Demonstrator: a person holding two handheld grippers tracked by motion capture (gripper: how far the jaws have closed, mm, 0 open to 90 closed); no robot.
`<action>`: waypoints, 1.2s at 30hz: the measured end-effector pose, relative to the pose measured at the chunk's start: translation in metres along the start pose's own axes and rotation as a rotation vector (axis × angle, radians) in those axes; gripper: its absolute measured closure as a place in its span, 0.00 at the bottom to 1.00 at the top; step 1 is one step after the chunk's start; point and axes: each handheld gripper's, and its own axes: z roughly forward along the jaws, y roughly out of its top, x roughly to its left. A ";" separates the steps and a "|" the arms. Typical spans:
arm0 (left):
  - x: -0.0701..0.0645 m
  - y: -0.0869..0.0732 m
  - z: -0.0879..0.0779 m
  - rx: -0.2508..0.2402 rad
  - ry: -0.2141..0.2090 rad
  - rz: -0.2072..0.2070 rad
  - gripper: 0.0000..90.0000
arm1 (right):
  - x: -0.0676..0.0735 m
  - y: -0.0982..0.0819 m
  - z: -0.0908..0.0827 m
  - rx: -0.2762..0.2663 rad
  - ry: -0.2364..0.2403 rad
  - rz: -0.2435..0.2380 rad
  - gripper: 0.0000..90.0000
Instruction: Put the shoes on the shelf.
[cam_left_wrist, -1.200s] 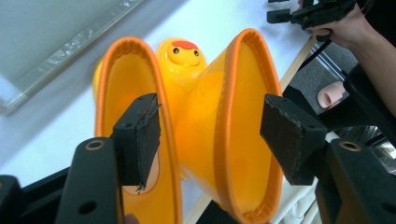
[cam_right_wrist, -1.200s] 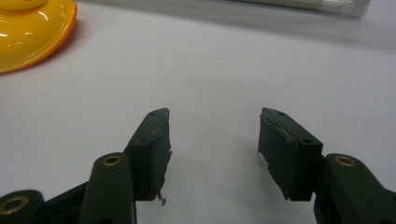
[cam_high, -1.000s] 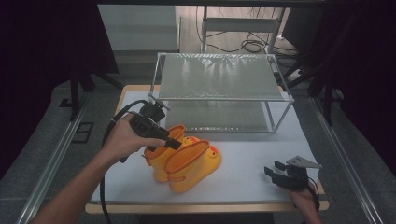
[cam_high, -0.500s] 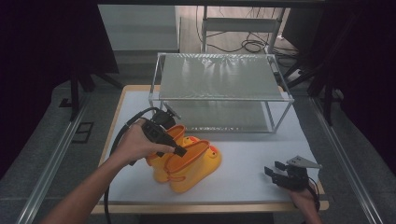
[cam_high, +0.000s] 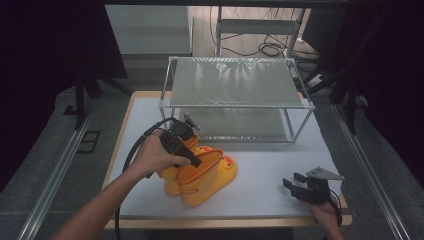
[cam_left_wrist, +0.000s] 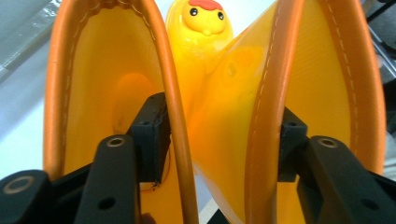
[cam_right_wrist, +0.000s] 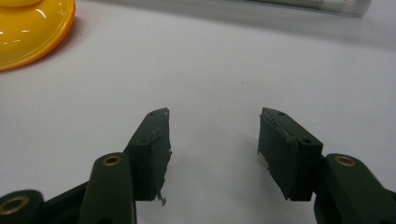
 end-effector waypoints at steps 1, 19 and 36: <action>0.000 0.000 0.000 -0.001 0.008 -0.001 0.57 | 0.000 0.000 0.000 0.000 0.000 0.000 0.48; 0.003 -0.002 -0.001 -0.033 -0.001 -0.003 0.91 | -0.001 0.000 0.001 0.010 -0.015 0.014 0.48; 0.011 0.006 -0.004 -0.032 -0.040 -0.022 0.91 | -0.004 0.000 0.000 0.004 -0.028 0.033 0.49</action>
